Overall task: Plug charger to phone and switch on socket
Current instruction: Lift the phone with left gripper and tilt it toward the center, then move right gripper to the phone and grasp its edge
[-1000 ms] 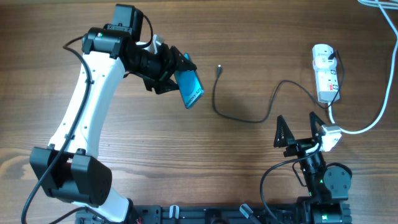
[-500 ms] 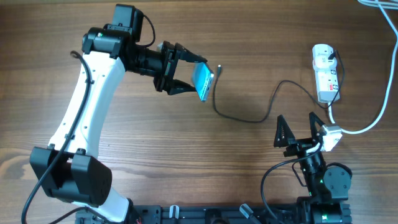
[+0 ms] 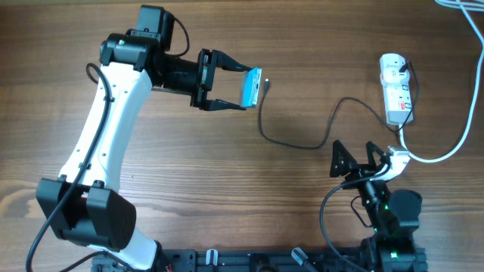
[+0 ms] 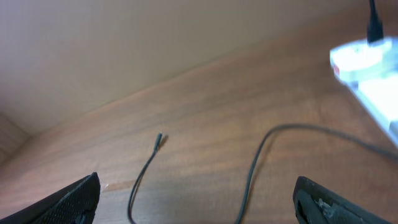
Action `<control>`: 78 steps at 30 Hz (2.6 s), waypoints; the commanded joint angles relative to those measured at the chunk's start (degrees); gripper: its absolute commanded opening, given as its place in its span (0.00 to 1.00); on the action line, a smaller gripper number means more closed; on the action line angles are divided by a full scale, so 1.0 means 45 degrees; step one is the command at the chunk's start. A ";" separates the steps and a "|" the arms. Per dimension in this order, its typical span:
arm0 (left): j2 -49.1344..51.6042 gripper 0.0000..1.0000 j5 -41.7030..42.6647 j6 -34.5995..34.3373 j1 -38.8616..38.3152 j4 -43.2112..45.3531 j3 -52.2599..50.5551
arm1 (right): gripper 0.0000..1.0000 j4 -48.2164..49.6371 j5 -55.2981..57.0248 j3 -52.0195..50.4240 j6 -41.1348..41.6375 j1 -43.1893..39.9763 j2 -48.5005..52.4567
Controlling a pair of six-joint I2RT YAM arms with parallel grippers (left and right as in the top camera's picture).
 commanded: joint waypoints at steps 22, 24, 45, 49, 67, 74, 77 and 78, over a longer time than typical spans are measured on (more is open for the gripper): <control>-0.0316 0.04 -0.0554 -0.0568 0.0029 0.0209 0.0296 | 1.00 0.0568 -0.3031 0.0058 0.5785 0.0039 0.4245; -0.0316 0.04 -0.0554 -0.0563 0.0029 0.0209 0.0296 | 1.00 0.0549 -0.3696 0.0427 0.5013 0.0039 0.4245; -0.0316 0.04 -0.1739 -0.0597 0.0029 0.0204 0.0296 | 1.00 -1.4358 0.0690 1.3561 -0.1656 0.0039 1.1822; -0.0316 0.04 -0.1739 -0.0597 0.0029 0.0204 0.0296 | 1.00 -1.5786 0.2618 1.5470 -0.1598 0.0034 1.2949; -0.0316 0.04 -0.7402 -0.0806 0.0029 0.0083 0.0296 | 0.93 -1.2468 -0.6810 1.6835 -0.2259 0.0039 1.2580; -0.0306 0.04 -1.2235 -0.1705 0.0029 -0.0656 0.0296 | 0.93 -1.0899 -0.7849 1.5674 -0.2263 0.0568 1.4290; -0.0301 0.04 -1.2507 -0.1705 0.0024 -0.0947 0.0296 | 0.93 -0.9408 -0.8068 1.5135 -0.1433 0.1511 1.4921; -0.0301 0.04 -1.2735 -0.1700 0.0024 -0.0957 0.0296 | 0.93 -0.8772 -0.8238 1.4960 -0.1049 0.1836 1.5120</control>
